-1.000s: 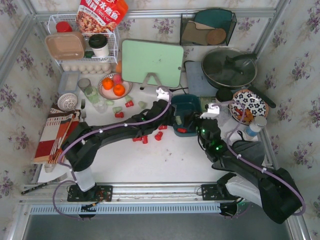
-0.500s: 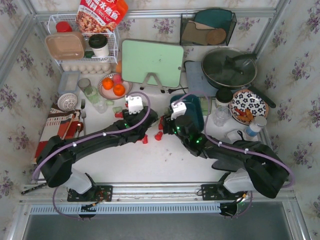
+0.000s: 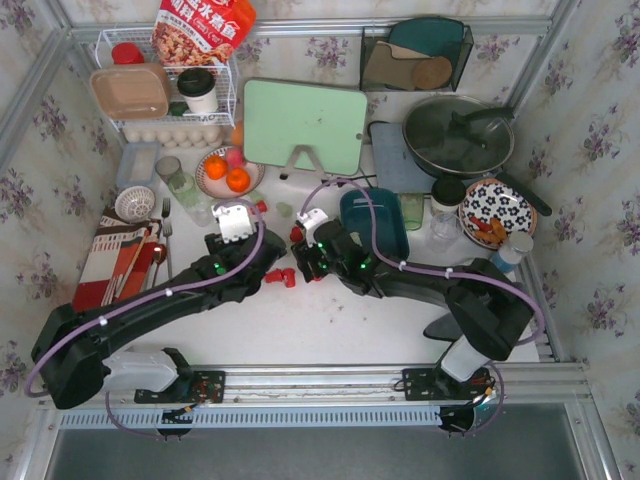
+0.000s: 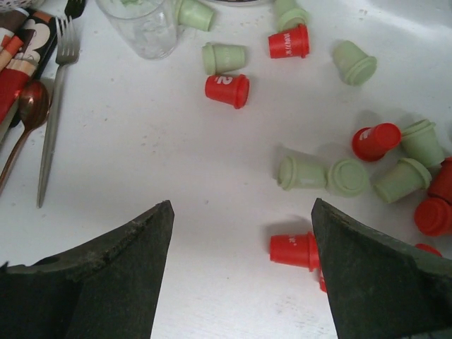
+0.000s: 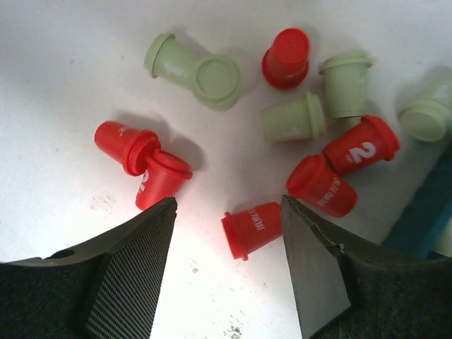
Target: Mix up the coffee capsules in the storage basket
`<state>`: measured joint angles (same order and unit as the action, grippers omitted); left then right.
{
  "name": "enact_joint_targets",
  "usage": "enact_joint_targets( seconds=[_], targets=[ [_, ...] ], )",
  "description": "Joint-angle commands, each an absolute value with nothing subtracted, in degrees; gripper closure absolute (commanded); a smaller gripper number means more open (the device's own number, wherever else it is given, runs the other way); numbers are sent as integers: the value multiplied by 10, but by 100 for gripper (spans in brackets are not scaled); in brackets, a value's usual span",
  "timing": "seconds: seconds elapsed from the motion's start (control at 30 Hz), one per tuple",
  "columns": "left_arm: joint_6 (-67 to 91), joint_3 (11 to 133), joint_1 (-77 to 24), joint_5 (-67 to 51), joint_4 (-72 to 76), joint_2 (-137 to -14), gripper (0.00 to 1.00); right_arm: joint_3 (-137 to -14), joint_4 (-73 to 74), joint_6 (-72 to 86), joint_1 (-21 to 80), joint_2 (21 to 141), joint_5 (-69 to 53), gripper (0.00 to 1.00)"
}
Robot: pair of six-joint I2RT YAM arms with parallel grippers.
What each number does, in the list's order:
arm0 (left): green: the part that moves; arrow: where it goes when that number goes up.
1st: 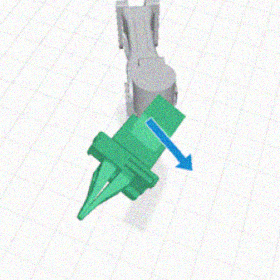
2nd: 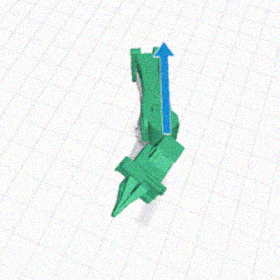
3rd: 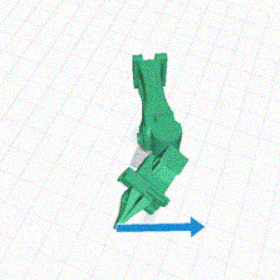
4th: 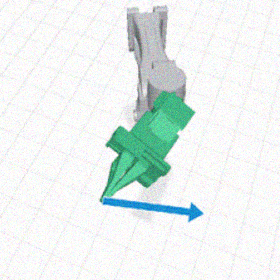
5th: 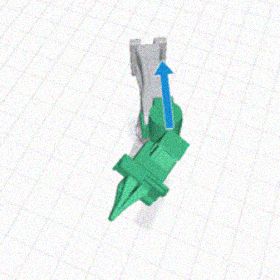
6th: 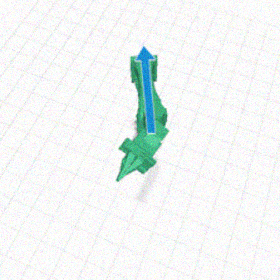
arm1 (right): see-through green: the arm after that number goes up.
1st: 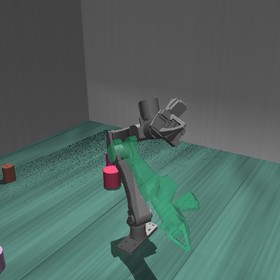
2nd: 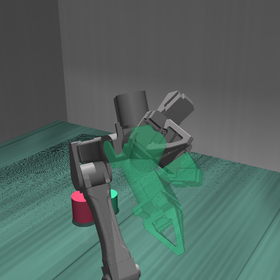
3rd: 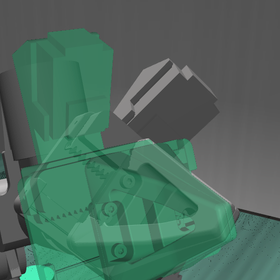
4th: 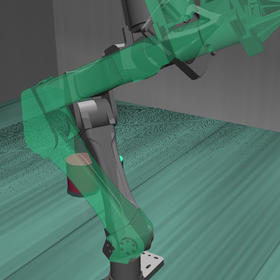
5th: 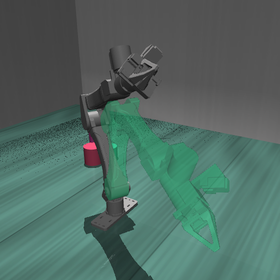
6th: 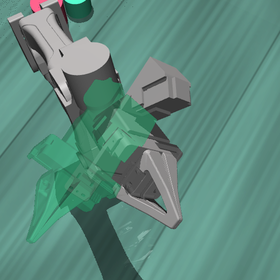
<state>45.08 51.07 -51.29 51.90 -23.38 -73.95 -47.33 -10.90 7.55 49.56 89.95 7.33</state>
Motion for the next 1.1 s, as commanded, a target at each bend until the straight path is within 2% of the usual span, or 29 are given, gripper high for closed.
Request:
enact_joint_targets(
  seconds=[0.0,0.2,0.5,0.73,1.07],
  targets=[
    [425,477,-504,496,-218,-693,19,-516,-20,45,497,930,26,32],
    [411,439,-496,474,-191,-631,19,-537,20,46,496,955,44,32],
    [410,421,-495,463,-186,-609,19,-567,63,27,489,1009,41,28],
    [410,412,-495,449,-166,-607,19,-564,61,20,488,1008,54,26],
    [411,411,-495,443,-161,-612,19,-550,17,45,487,1012,91,30]
  ],
)
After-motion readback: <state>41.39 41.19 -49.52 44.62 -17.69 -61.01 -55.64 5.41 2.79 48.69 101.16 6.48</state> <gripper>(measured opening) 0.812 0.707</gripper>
